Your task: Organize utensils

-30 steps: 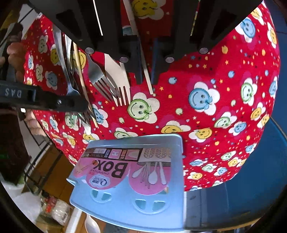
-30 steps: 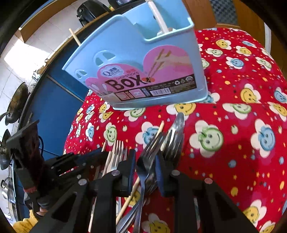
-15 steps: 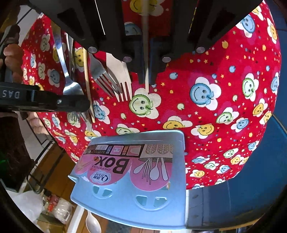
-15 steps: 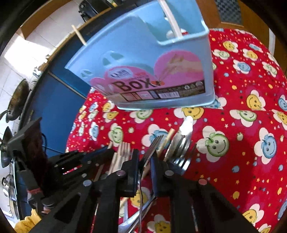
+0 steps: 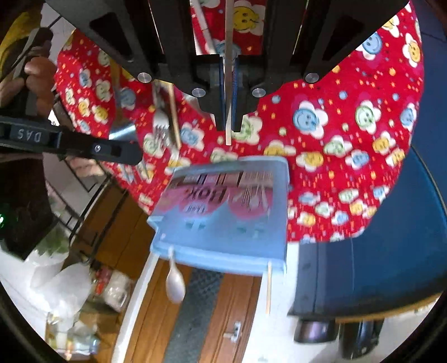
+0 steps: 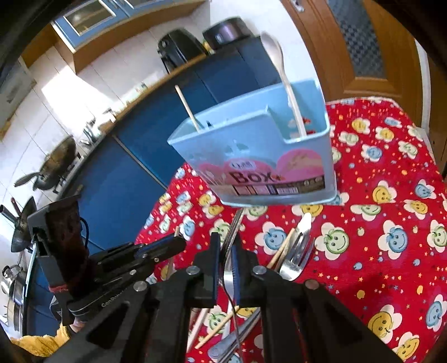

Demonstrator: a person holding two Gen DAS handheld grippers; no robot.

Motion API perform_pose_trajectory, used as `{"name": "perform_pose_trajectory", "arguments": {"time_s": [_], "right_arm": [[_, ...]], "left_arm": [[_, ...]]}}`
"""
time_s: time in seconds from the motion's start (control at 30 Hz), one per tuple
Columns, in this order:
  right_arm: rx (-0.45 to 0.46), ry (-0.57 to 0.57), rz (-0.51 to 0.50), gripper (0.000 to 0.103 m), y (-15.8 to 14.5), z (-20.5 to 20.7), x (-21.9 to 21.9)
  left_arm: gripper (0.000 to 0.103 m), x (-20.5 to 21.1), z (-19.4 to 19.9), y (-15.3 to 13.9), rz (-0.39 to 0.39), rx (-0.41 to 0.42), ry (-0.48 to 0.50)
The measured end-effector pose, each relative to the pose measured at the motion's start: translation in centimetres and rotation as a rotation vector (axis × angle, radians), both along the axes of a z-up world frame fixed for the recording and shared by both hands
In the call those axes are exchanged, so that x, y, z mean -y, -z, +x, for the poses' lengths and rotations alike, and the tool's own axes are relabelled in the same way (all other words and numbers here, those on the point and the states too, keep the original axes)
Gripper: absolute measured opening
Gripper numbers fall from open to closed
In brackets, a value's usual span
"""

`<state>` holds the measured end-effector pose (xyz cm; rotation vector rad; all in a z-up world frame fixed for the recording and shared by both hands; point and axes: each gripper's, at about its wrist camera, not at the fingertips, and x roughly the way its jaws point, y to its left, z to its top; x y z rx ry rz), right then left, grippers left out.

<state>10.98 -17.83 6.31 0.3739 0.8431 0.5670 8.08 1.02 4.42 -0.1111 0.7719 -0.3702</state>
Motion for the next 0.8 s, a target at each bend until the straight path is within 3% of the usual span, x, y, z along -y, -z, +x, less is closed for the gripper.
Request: {"name": "perform_pose_trajectory", "arguments": {"time_s": [0.4, 0.8], "right_arm": [[0.200, 0.075, -0.034, 0.003, -4.5, -2.3, 0.7], [0.257, 0.108, 0.026, 0.003, -7.3, -1.6, 1.9]], "left_arm": [[0.004, -0.8, -1.4, -4.5, -0.087, 0.165, -0.039], [0.004, -0.9, -0.1, -9.2, -0.100, 0.254, -0.048]]}}
